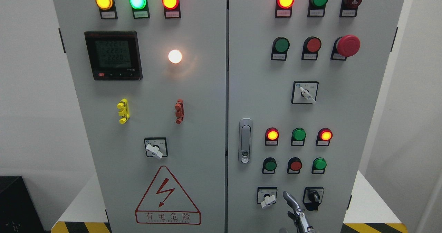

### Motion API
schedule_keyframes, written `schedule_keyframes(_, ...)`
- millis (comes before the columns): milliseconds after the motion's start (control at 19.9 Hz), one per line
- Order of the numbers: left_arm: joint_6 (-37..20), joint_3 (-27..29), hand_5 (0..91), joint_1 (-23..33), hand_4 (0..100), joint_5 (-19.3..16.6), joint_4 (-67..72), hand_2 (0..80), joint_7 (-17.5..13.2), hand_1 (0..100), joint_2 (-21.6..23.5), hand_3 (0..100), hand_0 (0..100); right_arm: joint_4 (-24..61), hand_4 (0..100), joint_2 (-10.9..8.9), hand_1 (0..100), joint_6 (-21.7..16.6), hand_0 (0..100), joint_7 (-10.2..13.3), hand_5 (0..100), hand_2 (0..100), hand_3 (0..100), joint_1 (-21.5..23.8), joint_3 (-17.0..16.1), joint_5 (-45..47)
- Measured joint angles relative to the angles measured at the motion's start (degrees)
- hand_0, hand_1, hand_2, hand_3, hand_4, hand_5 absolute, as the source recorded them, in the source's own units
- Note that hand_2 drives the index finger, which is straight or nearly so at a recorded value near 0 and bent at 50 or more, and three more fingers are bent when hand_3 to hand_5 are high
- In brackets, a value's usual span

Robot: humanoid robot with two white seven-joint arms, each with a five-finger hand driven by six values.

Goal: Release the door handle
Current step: 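Raise the right hand from below toward the silver door handle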

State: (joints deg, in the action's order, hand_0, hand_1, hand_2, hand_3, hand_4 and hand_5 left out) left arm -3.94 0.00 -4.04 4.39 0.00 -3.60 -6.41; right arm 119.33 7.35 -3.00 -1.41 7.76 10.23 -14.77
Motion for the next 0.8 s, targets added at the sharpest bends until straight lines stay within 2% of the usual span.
schedule_keyframes(652, 0.00, 0.00, 0.0, 0.00, 1, 0.00, 0.00, 2.6, 0.24, 0, 0.00, 8, 0, 0.01, 4, 0.02, 11, 0.11, 35, 0.25, 0, 0, 5, -0.09, 0.79, -0.09)
schedule_keyframes(802, 0.00, 0.00, 0.0, 0.00, 1, 0.00, 0.00, 2.6, 0.25, 0, 0.00, 8, 0, -0.01, 4, 0.02, 15, 0.17, 33, 0.22, 0, 0, 5, -0.09, 0.97, -0.22)
